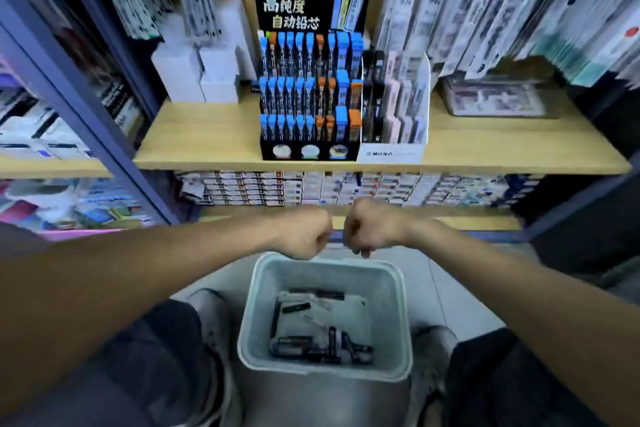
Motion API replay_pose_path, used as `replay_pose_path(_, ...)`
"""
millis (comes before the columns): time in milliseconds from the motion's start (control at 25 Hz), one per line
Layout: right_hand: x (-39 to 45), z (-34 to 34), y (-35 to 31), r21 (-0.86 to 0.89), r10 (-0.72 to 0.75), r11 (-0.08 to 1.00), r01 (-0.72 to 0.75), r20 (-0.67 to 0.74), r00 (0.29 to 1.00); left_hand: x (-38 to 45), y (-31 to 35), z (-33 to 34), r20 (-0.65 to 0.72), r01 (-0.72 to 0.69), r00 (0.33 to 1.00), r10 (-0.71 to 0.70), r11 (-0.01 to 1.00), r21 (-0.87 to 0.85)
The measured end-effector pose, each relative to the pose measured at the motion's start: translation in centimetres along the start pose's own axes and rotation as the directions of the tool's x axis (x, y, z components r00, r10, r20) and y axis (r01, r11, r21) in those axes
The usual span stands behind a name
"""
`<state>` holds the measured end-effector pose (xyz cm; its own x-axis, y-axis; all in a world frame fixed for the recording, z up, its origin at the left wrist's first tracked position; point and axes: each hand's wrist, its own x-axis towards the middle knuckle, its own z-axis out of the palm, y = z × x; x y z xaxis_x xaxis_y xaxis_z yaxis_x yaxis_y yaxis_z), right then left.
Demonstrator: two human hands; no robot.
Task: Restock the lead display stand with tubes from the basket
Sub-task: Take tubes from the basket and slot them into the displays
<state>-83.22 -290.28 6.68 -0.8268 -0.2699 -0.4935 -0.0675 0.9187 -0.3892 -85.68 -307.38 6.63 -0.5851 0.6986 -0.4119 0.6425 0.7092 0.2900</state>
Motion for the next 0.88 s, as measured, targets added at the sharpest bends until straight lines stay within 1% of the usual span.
replay_pose_path(40, 0.1, 3.2, 1.0, -0.013, 0.017, 1.000, -0.016, 0.105, 0.994, 0.3, 0.1, 3.0, 0.121, 0.000, 0.993, -0.006, 0.998, 0.055)
replay_pose_path(80, 0.3, 6.2, 2.1, -0.021, 0.034, 0.999, -0.031, 0.172, 0.985, 0.8, 0.1, 5.8, 0.223, -0.009, 0.975, -0.015, 0.994, 0.106)
replay_pose_path(160, 0.8, 10.8, 4.0, -0.052, 0.063, 0.997, -0.052, 0.223, 0.973, 1.8, 0.2, 10.2, 0.326, 0.016, 0.943, -0.061, 0.990, 0.140)
replay_pose_path(320, 2.6, 16.4, 6.5, -0.153, 0.126, 0.984, -0.092, 0.229, 0.965, 3.3, -1.1, 16.5, 0.367, 0.139, 0.915, -0.171, 0.984, 0.112)
replay_pose_path(360, 3.0, 17.5, 6.8, -0.173, 0.144, 0.980, -0.104, 0.239, 0.960, 3.3, -1.8, 18.0, 0.375, 0.183, 0.904, -0.207, 0.978, 0.098)
replay_pose_path(440, 3.4, 20.0, 7.3, -0.197, 0.171, 0.973, -0.117, 0.283, 0.944, 3.1, -3.0, 20.8, 0.425, 0.215, 0.872, -0.242, 0.970, 0.112)
replay_pose_path(520, 3.4, 22.4, 7.3, -0.277, 0.175, 0.957, -0.089, 0.306, 0.936, 2.9, -3.3, 22.8, 0.397, 0.196, 0.883, -0.249, 0.966, 0.169)
replay_pose_path(600, 3.3, 24.3, 6.9, -0.394, 0.139, 0.919, -0.029, 0.254, 0.957, 3.4, -3.1, 24.6, 0.364, 0.195, 0.892, -0.266, 0.956, 0.220)
replay_pose_path(640, 3.4, 25.0, 6.6, -0.417, 0.120, 0.909, -0.017, 0.222, 0.968, 3.7, -2.8, 25.3, 0.357, 0.210, 0.889, -0.287, 0.948, 0.237)
replay_pose_path(760, 4.6, 26.1, 6.7, -0.402, 0.059, 0.916, 0.007, 0.153, 0.986, 4.7, -2.3, 26.8, 0.320, 0.268, 0.889, -0.328, 0.938, 0.218)
replay_pose_path(880, 5.6, 26.8, 7.2, -0.340, 0.021, 0.940, 0.034, 0.155, 0.988, 5.1, -2.3, 27.5, 0.283, 0.282, 0.900, -0.332, 0.937, 0.204)
